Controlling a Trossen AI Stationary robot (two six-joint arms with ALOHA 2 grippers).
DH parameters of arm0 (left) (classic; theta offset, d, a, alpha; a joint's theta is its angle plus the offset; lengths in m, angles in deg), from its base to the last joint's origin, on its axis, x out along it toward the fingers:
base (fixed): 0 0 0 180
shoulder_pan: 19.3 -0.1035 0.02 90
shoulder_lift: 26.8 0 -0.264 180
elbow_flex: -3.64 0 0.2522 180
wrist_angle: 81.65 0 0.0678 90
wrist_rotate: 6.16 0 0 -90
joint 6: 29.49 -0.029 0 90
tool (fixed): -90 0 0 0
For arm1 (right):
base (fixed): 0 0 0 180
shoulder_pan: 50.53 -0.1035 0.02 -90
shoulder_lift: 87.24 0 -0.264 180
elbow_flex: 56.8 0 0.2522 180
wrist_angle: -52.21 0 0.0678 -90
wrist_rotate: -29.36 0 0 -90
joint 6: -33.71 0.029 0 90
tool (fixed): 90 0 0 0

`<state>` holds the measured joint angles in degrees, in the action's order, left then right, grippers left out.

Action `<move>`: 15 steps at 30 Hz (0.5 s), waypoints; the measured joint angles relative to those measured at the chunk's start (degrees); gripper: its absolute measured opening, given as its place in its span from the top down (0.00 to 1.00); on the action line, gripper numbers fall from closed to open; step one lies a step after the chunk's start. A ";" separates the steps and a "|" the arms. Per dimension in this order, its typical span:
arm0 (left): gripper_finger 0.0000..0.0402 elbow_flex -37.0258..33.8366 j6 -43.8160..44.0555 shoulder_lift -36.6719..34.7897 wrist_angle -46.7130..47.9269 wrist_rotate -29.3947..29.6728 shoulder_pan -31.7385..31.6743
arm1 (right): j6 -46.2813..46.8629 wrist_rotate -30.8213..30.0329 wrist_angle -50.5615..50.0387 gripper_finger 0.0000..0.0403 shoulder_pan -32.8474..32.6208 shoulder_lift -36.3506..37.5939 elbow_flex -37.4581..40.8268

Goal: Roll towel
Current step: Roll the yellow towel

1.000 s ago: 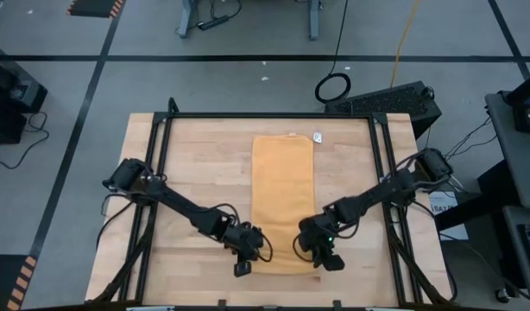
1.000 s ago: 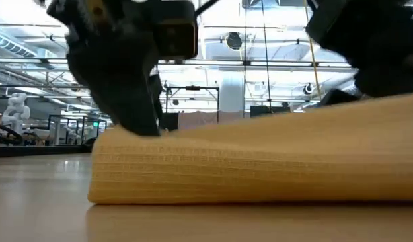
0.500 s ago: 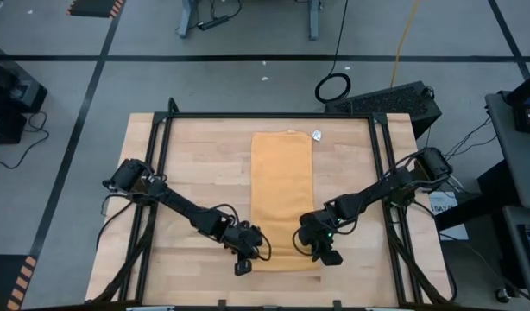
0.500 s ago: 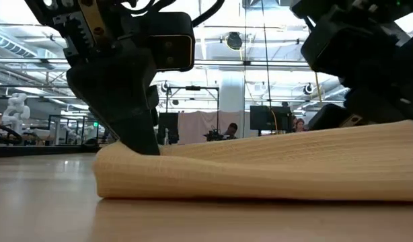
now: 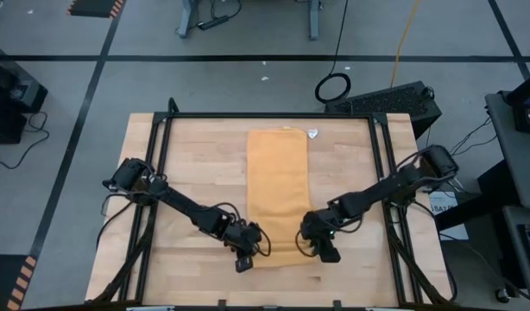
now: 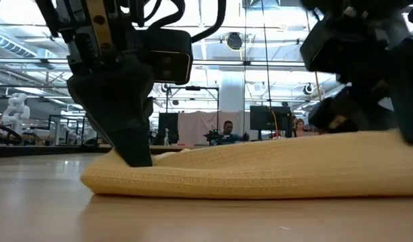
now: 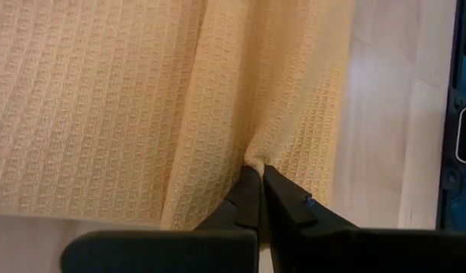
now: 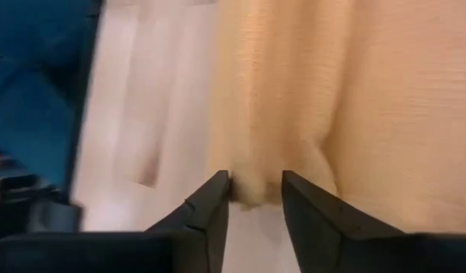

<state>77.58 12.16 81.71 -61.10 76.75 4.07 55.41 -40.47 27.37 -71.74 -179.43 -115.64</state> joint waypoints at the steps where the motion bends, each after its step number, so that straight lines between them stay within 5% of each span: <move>1: 0.98 0.00 0.00 0.00 0.00 -0.20 -0.18 | -0.09 -2.31 -1.63 0.71 -0.50 1.41 0.00; 8: 0.98 0.00 1.27 0.00 -0.13 -0.40 -1.42 | 0.45 -26.54 -4.52 0.63 -11.92 9.67 0.02; 15: 0.98 0.00 2.04 0.00 -0.67 -0.32 -1.92 | -1.33 -46.07 7.88 0.53 -25.37 3.40 -0.02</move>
<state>77.58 14.20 81.71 -61.77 76.43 2.15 54.08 -86.54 35.24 -97.11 -176.03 -115.66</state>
